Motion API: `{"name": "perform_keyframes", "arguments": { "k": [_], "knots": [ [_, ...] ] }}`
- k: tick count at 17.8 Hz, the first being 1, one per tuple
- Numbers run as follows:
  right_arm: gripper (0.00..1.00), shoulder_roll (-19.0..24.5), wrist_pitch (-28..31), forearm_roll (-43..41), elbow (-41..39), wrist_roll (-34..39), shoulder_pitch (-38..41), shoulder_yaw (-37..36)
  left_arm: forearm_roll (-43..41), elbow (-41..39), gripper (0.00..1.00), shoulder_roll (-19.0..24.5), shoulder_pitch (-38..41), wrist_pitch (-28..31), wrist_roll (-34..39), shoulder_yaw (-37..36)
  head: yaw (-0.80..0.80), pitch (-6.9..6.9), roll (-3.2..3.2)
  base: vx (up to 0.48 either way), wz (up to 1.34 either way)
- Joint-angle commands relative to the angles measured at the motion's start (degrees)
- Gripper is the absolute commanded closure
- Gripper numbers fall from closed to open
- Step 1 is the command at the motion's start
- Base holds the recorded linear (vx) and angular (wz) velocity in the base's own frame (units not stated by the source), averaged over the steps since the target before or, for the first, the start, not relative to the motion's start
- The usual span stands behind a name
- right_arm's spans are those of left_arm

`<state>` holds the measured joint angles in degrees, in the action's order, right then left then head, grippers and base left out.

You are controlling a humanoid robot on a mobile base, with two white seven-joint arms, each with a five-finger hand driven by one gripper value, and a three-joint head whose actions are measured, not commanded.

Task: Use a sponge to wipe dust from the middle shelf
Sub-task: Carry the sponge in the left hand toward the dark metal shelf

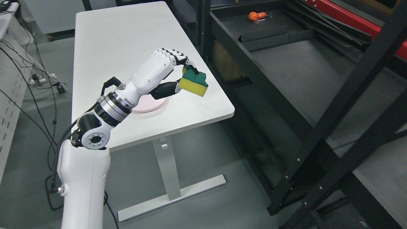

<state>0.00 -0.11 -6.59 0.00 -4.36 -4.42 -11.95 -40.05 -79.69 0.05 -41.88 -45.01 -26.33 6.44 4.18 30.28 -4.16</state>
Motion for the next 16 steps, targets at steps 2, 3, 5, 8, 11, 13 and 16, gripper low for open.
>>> {"name": "perform_keyframes", "arguments": {
  "k": [2,3,5,8,11,13,16],
  "knots": [
    [0.00,-1.00,4.15,0.00,-1.00,0.22,0.02,0.00,0.15,0.33,1.00,0.95,-0.04,0.01,-0.04,-0.91,0.00,0.00,0.00,-0.275,-0.48],
    [0.00,-1.00,4.15,0.00,-1.00,0.22,0.02,0.00,-0.03,0.33,1.00,0.95,-0.04,0.01,-0.04,-0.91,0.00,0.00,0.00,-0.281,-0.50],
    [0.00,-1.00,4.15,0.00,-1.00,0.22,0.02,0.00,0.15,0.33,1.00,0.95,-0.13,0.01,-0.04,-1.17,0.00,0.00,0.00,-0.266,-0.60],
    [0.00,-1.00,4.15,0.00,-1.00,0.22,0.02,0.00,-0.03,0.33,1.00,0.95,-0.13,0.01,0.05,-2.22,0.00,0.00,0.00,-0.245,-0.62],
    [0.00,-1.00,4.15,0.00,-1.00,0.22,-0.07,0.00,0.15,0.42,1.00,0.95,-0.13,0.01,0.05,-2.49,0.00,0.00,0.00,-0.291,-0.80],
    [0.00,-1.00,4.15,0.00,-1.00,0.22,0.02,0.00,0.15,0.42,1.00,0.95,-0.13,0.01,0.05,-3.19,0.00,0.00,0.00,-0.248,-0.89],
    [0.00,-1.00,4.15,0.00,-1.00,0.22,0.02,0.00,0.32,0.42,1.00,0.95,-0.30,0.01,0.05,-4.07,0.00,-0.01,0.00,-0.169,-1.01]
  ]
}}
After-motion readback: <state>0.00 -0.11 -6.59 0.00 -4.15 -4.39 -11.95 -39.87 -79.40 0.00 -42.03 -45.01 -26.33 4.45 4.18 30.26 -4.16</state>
